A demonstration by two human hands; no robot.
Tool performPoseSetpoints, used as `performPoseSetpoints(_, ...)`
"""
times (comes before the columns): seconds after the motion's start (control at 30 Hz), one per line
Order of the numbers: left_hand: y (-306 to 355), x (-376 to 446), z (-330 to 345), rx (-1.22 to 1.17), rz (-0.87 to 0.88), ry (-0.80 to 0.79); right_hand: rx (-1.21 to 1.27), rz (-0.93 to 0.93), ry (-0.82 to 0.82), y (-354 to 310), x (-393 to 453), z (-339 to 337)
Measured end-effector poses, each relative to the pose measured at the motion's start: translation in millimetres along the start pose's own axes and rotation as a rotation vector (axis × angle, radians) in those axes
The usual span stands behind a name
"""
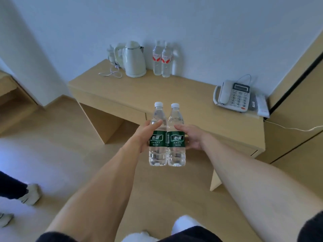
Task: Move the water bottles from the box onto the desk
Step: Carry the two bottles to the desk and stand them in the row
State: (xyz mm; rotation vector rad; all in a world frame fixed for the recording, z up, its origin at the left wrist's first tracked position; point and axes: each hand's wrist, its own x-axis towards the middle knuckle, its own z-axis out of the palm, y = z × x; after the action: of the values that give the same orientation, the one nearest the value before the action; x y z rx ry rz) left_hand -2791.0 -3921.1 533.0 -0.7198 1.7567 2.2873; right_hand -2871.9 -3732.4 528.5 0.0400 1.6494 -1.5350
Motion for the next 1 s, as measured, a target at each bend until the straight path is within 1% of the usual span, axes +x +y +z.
performPoseSetpoints(0.1,23.7,22.1,-8.2,-0.001,-0.008,-0.086,0.035,-0.026,0.087,-15.3,8.3,5.0)
performPoseSetpoints(0.23,50.0,57.7,-8.2,0.094,0.017,-0.138,0.066,-0.082,0.182,-37.1,21.0,0.3)
performPoseSetpoints(0.47,92.5,122.5,3.8,0.147,0.082,-0.217,0.111,-0.176,0.322,-76.8,58.4,-24.0)
performPoseSetpoints(0.77,154.8,228.7,9.8,0.160,0.120,-0.220,0.161,-0.251,0.364,-147.0,151.0,-61.1)
performPoseSetpoints(0.9,176.1,276.0,12.3,0.209,0.181,-0.207,0.179,-0.267,0.383,-172.1,193.2,-78.7)
performPoseSetpoints(1.0,188.7,303.5,10.7,0.289,0.217,-0.196,0.184,-0.284,0.385,-185.5,215.2,-87.8)
